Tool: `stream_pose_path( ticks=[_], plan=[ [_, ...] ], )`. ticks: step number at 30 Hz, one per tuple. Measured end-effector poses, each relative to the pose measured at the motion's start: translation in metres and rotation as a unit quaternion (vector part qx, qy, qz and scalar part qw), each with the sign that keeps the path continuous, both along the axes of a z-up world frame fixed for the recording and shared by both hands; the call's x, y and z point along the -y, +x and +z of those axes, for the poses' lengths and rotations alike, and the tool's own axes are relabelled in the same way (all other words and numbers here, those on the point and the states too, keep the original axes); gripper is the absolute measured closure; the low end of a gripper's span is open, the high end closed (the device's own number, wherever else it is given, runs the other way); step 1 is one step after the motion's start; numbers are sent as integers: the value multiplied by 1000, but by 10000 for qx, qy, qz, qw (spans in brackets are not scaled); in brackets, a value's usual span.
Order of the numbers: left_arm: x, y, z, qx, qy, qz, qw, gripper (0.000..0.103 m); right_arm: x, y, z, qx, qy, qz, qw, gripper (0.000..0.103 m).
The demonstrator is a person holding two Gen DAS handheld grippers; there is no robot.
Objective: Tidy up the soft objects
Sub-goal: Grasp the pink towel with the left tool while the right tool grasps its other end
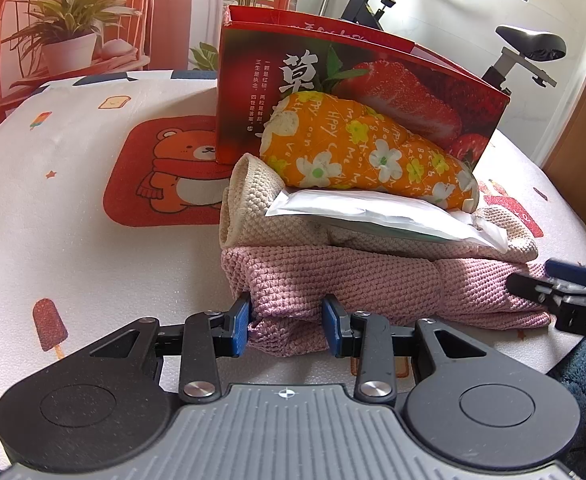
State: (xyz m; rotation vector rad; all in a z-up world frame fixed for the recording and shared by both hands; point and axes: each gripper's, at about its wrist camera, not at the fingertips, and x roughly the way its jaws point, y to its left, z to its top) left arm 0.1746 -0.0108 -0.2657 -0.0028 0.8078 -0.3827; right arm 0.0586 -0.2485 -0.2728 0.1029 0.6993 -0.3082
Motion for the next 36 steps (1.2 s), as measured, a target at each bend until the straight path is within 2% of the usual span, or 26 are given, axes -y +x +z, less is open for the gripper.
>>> stream_pose_path(
  ticks=[3,7,9,18,24,30,33,35,36],
  plan=[
    [0,0,0,-3,-13,4,10000,65,4,0,0,4,-94,-143,9999,9],
    [-1,0,0,-7,-29,2,10000,65,13,5,-13,-268,186,-240,9992,7],
    [-1,0,0,-14,-47,6,10000,65,16,5,-15,-236,273,-253,9990,6],
    [0,-1,1,-1,-9,11,10000,65,11,4,-14,-224,560,-48,9982,9],
    [0,-1,1,-1,14,9,10000,65,8,2,-12,-209,618,75,9978,22],
    [1,-1,1,4,34,4,10000,65,5,4,-12,-257,562,130,9980,26],
    [0,0,1,-19,19,0,10000,65,5,2,-6,-249,561,138,9980,35],
    [0,0,1,-25,2,0,10000,65,4,-3,1,-154,358,-33,9992,29],
    [-1,0,1,-26,0,-1,10000,65,4,-4,3,-152,219,-134,9996,19]
  ],
)
